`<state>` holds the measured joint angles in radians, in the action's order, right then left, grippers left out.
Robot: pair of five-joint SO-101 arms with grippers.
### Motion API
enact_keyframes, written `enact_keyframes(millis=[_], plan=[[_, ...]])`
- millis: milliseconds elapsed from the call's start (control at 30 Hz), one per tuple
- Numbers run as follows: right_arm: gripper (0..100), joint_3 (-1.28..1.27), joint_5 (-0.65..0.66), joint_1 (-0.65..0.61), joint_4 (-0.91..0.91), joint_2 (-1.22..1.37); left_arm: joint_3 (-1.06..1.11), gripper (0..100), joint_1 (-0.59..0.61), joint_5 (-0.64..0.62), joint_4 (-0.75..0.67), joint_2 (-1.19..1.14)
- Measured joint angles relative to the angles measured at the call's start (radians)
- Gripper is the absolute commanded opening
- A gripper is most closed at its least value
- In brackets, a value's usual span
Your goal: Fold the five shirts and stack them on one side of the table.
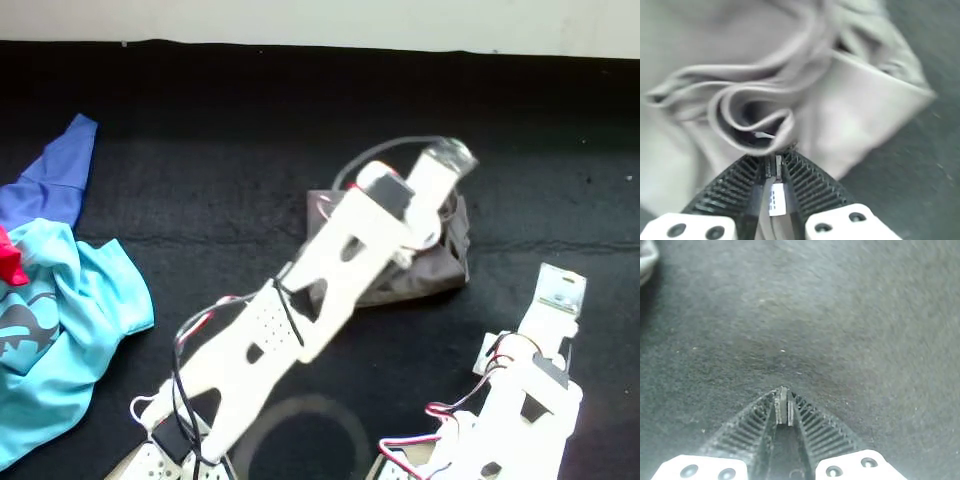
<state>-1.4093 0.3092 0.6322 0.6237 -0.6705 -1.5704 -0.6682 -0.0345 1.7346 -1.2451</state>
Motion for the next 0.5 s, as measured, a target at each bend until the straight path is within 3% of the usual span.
enact_keyframes(millis=[267,500], plan=[[0.6,0.081,-0.002,0.295,0.14,-0.069,-0.02,1,-0.06,0.0,0.025,0.071],[0.6,-0.089,-0.002,0.324,0.029,-0.198,-0.021,1,-0.043,0.0,0.025,0.218]])
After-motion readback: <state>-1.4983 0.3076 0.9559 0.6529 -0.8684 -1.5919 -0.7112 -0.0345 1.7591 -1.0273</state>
